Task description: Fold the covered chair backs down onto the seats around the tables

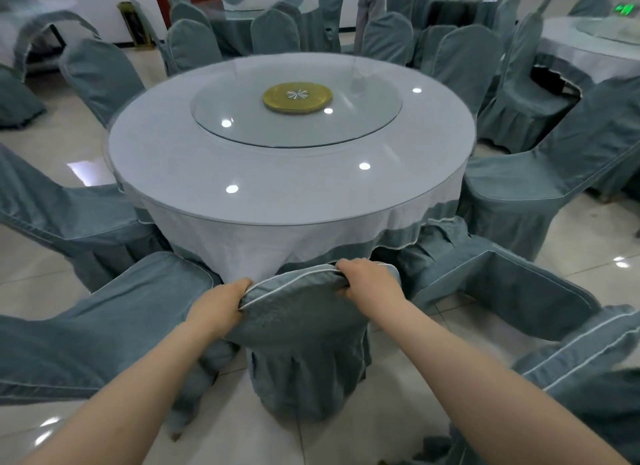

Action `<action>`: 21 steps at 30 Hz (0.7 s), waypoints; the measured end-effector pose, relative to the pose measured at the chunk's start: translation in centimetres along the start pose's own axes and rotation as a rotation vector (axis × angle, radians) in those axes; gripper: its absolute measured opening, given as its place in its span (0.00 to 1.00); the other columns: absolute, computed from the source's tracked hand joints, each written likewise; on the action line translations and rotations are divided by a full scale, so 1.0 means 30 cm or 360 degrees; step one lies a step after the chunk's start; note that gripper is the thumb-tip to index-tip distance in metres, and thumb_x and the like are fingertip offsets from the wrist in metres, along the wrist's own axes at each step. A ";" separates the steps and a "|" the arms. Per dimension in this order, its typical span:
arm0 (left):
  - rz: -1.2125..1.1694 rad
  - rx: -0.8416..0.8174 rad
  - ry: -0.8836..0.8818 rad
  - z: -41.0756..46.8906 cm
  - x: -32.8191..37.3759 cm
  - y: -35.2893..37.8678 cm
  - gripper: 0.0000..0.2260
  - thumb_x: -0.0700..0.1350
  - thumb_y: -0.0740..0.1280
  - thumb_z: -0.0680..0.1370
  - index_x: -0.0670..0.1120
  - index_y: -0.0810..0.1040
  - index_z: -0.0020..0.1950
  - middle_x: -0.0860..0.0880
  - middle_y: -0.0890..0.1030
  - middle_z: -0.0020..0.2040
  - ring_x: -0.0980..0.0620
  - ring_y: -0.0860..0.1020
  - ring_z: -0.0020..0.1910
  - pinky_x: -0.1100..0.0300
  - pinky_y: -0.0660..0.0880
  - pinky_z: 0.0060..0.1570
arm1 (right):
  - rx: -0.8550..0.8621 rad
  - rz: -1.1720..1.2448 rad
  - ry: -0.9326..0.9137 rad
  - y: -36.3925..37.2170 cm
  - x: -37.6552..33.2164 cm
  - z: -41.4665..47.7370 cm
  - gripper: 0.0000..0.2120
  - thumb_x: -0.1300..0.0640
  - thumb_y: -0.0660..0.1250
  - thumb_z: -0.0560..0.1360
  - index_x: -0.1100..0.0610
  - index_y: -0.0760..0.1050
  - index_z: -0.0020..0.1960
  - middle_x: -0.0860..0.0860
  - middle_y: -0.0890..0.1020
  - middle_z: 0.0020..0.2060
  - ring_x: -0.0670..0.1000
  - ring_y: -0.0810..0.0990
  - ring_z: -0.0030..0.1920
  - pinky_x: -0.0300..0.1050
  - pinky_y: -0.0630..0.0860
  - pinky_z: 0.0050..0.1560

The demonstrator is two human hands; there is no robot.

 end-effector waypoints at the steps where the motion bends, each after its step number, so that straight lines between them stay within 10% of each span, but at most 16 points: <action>1: -0.0012 -0.0032 -0.0015 0.023 -0.013 -0.015 0.15 0.43 0.64 0.73 0.51 0.71 0.58 0.48 0.80 0.53 0.46 0.77 0.51 0.55 0.73 0.46 | 0.0006 -0.0053 -0.0012 -0.012 -0.005 0.023 0.15 0.48 0.67 0.74 0.54 0.70 0.57 0.53 0.78 0.52 0.57 0.76 0.53 0.51 0.73 0.47; 7: -0.0392 -0.0750 0.0062 0.059 -0.020 0.044 0.49 0.65 0.71 0.63 0.64 0.44 0.75 0.58 0.62 0.73 0.55 0.66 0.69 0.60 0.63 0.68 | -0.0761 0.0247 -0.0233 0.058 0.001 0.103 0.26 0.34 0.71 0.64 0.48 0.75 0.55 0.45 0.80 0.49 0.50 0.77 0.50 0.51 0.76 0.53; 21: -0.0582 -0.0159 0.0043 0.512 -0.043 -0.216 0.35 0.61 0.60 0.77 0.54 0.46 0.77 0.55 0.50 0.78 0.56 0.52 0.75 0.59 0.50 0.72 | -0.0395 0.0543 -0.0072 -0.098 0.169 0.648 0.27 0.36 0.61 0.75 0.49 0.70 0.69 0.44 0.73 0.67 0.47 0.70 0.67 0.40 0.63 0.63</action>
Point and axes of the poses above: each hand's wrist, its own z-axis towards the middle knuckle, its own y-axis out of the palm, x = y × z, the point moved 9 cm from there along z, towards the middle knuckle
